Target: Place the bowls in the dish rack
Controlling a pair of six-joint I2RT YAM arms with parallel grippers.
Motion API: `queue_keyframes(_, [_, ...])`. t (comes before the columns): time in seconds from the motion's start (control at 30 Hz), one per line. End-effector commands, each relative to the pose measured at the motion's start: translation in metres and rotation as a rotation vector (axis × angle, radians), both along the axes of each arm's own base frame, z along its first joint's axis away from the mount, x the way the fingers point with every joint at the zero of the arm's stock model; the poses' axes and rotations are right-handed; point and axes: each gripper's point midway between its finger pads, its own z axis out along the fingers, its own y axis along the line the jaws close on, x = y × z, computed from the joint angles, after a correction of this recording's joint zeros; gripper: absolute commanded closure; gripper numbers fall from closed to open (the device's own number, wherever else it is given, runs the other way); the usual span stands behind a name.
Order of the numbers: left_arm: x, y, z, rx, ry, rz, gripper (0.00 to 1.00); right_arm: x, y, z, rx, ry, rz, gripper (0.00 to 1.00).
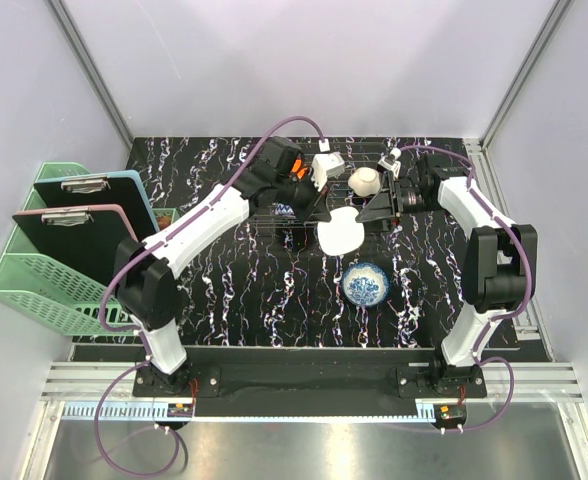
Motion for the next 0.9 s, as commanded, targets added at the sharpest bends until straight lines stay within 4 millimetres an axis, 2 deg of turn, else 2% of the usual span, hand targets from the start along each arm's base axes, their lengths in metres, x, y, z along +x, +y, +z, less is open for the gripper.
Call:
queue_keyframes(0.0, [0.013,-0.011,0.015,-0.046,-0.061,0.002,1.0,-0.012,0.0,0.031,0.114,-0.041,0.027,0.01])
queue_keyframes(0.27, [0.015,-0.015,0.018,-0.05,-0.069,0.002,1.0,-0.014,0.0,0.031,0.12,-0.039,0.028,0.12])
queue_keyframes(0.63, [0.014,-0.018,0.023,-0.063,-0.071,-0.001,1.0,-0.016,0.006,0.022,0.123,-0.01,0.047,0.19])
queue_keyframes(0.87, [0.014,-0.02,0.022,-0.064,-0.072,-0.002,1.0,-0.022,0.014,0.022,0.13,-0.001,0.076,0.22])
